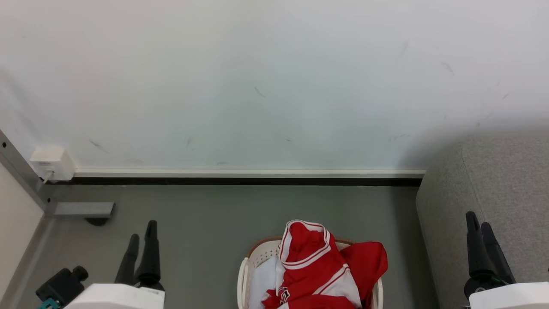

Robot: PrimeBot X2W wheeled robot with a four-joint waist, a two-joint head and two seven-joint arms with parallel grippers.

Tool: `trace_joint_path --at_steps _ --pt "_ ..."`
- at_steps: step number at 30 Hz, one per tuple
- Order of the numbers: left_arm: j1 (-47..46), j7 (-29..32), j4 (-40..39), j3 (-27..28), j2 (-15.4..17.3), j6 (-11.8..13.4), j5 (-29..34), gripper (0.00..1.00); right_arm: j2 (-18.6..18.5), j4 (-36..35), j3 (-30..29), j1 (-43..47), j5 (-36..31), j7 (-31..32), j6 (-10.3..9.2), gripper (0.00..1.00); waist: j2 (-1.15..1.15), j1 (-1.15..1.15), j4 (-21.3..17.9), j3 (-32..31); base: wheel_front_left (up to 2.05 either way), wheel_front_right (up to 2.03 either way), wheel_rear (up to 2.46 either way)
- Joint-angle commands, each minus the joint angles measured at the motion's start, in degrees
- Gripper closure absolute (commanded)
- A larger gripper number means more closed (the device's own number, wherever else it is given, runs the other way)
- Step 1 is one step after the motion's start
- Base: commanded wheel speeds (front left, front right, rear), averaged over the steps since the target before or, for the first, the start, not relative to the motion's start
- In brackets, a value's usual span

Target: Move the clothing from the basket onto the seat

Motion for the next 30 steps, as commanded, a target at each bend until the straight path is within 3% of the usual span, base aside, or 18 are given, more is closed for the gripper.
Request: trace_joint_path --at_steps 1,15,30 --pt "-0.07 -0.61 -0.74 -0.05 0.61 0.38 2.16 0.0 -0.47 -1.12 0.26 0.09 -2.12 -0.6 -0.04 0.0 0.0 0.0 0.01 -0.05 0.0 0.0 0.0" --pt "0.36 -3.02 -0.04 -1.47 1.26 2.36 12.77 0.0 -1.2 -1.37 2.51 0.79 -12.54 -3.03 -0.06 0.0 0.0 0.0 -0.02 -0.31 0.0 0.0 0.0" --pt "0.69 -5.28 -0.28 -2.34 1.82 2.86 21.8 0.0 -1.2 -0.34 3.62 1.15 -20.95 -5.27 -0.07 0.0 0.0 0.0 -0.38 -0.25 0.0 0.0 0.0"
